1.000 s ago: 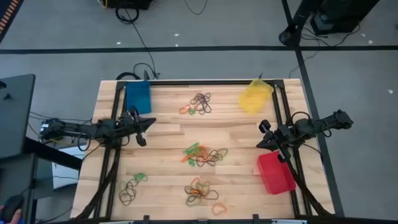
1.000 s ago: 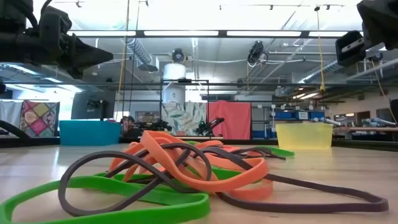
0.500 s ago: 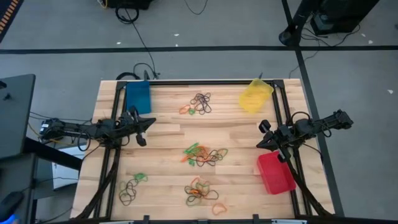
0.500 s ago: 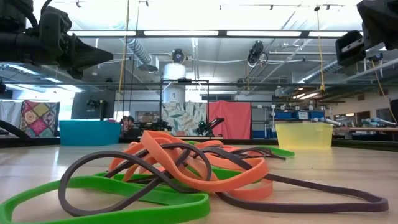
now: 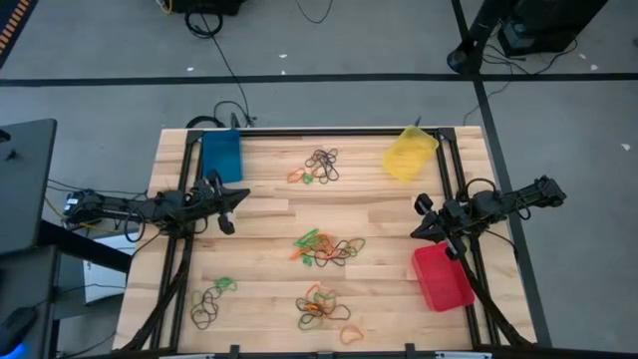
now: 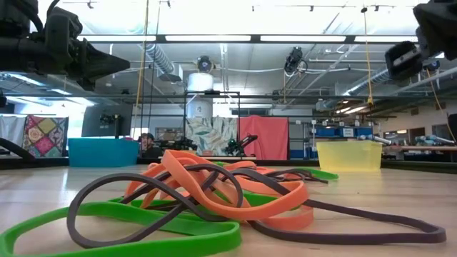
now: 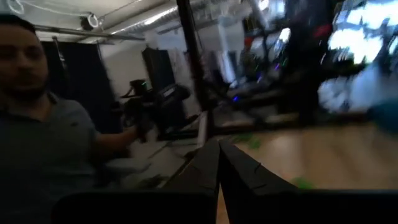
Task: Sort rubber bands into baskets
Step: Put the brown rubber band into the yellow bin
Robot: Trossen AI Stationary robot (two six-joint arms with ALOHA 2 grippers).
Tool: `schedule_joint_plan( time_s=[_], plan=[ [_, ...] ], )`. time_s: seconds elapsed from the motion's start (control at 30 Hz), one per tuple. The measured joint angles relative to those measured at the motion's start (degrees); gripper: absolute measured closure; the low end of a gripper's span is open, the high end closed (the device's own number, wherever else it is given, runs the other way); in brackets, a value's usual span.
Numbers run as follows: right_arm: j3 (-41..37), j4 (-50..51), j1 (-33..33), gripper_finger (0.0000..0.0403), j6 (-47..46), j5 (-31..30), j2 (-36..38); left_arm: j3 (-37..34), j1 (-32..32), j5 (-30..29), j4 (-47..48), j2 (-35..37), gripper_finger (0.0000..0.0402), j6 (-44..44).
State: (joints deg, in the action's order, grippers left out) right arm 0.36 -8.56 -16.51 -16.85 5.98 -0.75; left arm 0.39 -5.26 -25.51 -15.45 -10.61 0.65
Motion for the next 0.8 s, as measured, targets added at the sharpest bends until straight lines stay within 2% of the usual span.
schedule_joint_plan(
  time_s=[0.13,0.33,0.57,0.7,0.8],
  plan=[
    [0.0,-0.4,0.0,0.038,-6.2,4.4,0.0,0.0,0.0,0.0,0.0,0.0,0.0396,0.0],
    [0.0,-0.4,0.0,0.038,-10.4,4.7,0.0,0.0,0.0,0.0,0.0,0.0,0.0396,0.0],
    [0.0,-0.6,0.0,0.038,-7.8,3.9,0.0,0.0,0.0,0.0,-3.3,0.0,0.0396,0.0],
    [0.0,-3.4,0.1,0.038,-1.3,0.2,0.0,0.0,0.0,0.0,-6.6,0.0,0.0396,0.0],
    [0.0,-6.0,0.1,0.038,0.0,-2.3,0.0,0.0,0.0,0.0,-7.5,0.0,0.0396,2.6]
  ],
)
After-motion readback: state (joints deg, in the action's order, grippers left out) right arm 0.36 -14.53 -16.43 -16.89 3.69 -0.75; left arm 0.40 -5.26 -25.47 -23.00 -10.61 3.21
